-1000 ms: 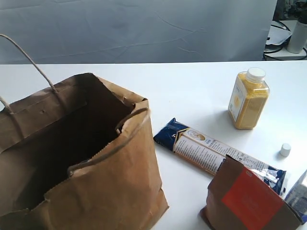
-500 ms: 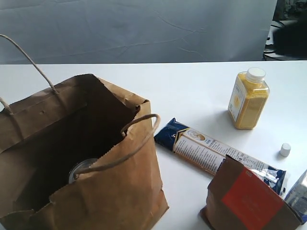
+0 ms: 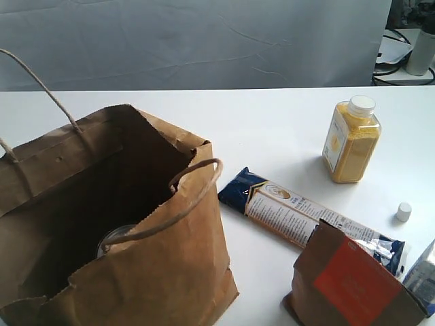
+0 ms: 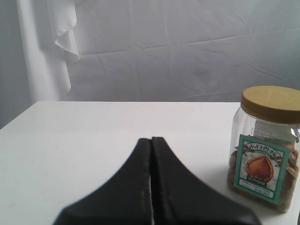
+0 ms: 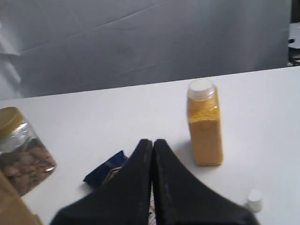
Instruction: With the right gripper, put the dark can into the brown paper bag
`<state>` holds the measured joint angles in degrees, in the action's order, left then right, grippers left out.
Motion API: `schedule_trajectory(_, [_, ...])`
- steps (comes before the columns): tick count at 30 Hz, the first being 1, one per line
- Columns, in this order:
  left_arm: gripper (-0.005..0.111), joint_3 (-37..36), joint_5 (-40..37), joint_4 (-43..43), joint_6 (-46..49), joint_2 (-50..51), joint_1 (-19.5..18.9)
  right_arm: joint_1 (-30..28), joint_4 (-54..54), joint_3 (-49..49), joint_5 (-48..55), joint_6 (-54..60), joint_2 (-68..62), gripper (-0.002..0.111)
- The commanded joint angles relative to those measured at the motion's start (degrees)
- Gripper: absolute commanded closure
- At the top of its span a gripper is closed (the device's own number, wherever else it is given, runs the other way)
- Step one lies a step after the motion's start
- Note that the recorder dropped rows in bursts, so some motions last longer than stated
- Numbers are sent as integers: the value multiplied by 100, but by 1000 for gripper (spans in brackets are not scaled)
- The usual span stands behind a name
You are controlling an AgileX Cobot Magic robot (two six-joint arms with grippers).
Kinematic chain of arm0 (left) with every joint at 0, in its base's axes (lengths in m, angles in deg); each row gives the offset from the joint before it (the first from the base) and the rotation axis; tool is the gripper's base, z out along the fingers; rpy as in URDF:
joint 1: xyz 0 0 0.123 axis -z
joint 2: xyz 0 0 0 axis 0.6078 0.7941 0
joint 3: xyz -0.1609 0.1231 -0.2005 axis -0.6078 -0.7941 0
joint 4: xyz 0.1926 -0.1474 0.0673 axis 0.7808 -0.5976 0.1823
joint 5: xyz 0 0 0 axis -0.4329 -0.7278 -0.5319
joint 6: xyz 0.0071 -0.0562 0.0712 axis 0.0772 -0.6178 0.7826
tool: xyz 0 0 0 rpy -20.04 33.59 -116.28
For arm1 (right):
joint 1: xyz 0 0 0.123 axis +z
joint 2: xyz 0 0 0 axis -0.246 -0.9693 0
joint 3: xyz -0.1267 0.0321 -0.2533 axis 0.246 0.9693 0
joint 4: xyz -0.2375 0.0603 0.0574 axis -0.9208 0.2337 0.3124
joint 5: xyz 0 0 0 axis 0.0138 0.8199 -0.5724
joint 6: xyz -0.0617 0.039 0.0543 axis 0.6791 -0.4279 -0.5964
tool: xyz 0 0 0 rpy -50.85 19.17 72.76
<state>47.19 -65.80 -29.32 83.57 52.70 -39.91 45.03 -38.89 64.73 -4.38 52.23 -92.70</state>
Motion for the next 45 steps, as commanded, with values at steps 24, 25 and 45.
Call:
schedule_trajectory(24, [107,-20,28,15,-20,-20,35,-1538,230,2157,-1213,1643,2221,108])
schedule_trajectory(25, [107,-20,28,15,-20,-20,35,-1538,230,2157,-1213,1643,2221,108])
schedule_trajectory(45, [107,-20,28,15,-20,-20,35,-1538,230,2157,-1213,1643,2221,108])
